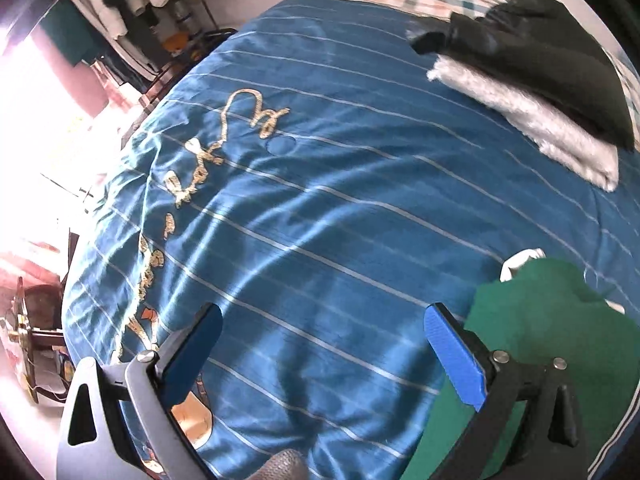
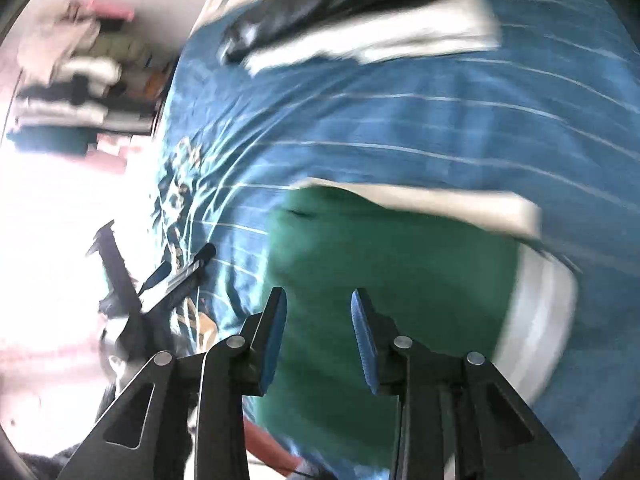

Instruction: Fold large clothes

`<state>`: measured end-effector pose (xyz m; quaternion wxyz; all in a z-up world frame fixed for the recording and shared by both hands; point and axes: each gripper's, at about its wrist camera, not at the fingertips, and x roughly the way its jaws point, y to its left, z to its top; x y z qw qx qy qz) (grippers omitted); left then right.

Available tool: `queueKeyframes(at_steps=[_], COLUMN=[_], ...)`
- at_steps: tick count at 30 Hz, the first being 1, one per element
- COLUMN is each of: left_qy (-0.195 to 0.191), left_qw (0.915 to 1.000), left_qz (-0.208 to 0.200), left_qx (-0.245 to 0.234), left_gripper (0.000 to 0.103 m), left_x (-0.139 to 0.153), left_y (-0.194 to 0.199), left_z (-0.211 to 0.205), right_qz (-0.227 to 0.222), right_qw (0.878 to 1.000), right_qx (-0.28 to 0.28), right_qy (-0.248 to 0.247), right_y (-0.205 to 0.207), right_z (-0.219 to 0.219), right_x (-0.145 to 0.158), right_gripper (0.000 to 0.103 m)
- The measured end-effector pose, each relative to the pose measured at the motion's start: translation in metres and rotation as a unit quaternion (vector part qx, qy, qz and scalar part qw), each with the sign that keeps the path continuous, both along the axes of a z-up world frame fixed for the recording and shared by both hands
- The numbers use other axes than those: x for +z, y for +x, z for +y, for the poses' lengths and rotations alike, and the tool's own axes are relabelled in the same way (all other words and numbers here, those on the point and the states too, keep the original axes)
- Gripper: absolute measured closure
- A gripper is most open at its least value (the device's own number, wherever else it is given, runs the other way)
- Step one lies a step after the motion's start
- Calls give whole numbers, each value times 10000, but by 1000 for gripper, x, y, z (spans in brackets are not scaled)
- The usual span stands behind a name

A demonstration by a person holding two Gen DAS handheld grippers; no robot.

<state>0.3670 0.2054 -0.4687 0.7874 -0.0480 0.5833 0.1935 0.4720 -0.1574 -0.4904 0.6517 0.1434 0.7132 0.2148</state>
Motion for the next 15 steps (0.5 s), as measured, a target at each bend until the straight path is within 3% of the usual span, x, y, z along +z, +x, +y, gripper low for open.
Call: queueKeyframes(at_steps=[2, 4, 7, 11, 13, 15], left_qy=[4, 5, -128, -357, -402, -400], left_qw=[10000, 10000, 9998, 9978, 9966, 9955], left_qz=[13, 42, 69, -66, -72, -25], left_qx=[12, -13, -152, -564, -721, -856], left_gripper=[0, 0, 0, 0, 0, 0], left_x=[-1, -2, 2, 15, 15, 5], left_y=[-1, -1, -4, -3, 3, 14], left_z=[1, 1, -3, -29, -44, -63], right_qz=[33, 23, -239, -629, -432, -31], right_qw=[9982, 9948, 9923, 9918, 9903, 9880], right_qx=[171, 222, 100, -577, -612, -782], right_qy=[-574, -997, -1213, -952, -1168, -1330], right_y=[21, 29, 31, 7, -4, -9], right_z=[30, 32, 31, -38, -65, -88], right_x=[-47, -79, -59, 5, -2, -35], right_gripper=[69, 71, 71, 67, 67, 70])
